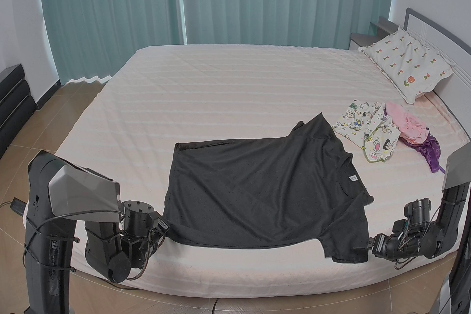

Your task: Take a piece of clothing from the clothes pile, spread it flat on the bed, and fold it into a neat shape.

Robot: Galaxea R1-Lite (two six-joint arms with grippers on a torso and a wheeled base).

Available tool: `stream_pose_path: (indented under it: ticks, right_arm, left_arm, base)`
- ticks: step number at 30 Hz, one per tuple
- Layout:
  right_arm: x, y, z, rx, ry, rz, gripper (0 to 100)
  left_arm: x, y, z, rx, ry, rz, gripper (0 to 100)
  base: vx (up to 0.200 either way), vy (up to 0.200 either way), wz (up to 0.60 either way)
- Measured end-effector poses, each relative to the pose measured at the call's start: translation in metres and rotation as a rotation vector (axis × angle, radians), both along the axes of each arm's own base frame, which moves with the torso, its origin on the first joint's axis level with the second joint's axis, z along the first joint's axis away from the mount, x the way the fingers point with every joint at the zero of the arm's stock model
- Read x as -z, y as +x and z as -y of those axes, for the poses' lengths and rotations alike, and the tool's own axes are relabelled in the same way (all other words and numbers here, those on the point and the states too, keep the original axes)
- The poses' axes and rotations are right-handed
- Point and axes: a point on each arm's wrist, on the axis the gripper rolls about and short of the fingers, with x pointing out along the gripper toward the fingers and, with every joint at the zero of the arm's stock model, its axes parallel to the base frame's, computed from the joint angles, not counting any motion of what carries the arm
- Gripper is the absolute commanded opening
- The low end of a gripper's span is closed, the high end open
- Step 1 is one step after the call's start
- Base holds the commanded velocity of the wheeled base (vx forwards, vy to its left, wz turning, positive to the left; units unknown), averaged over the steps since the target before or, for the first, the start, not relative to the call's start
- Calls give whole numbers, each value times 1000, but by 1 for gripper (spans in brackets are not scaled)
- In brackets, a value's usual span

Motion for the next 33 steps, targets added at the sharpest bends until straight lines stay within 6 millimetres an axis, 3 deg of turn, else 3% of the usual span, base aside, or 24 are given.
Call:
stream_pose_path:
  ticks: [15,24,25,33]
  right_arm:
    - [13,11,-19,33,-54,121,100]
    - [24,5,-23,29,-66,143,100]
    - [25,4,-23,30,-72,134,0]
    - [32,-1,-25,29,-92,96,0]
  left_arm:
    - [0,1,1,2,0,3,0]
    - [0,1,1,4,-1,5,0]
    - [0,1,1,4,-1,5,0]
    - [0,1,1,4,-1,5,0]
  base:
    - [0,0,0]
    - [0,0,0]
    - [0,0,0]
    - [0,0,0]
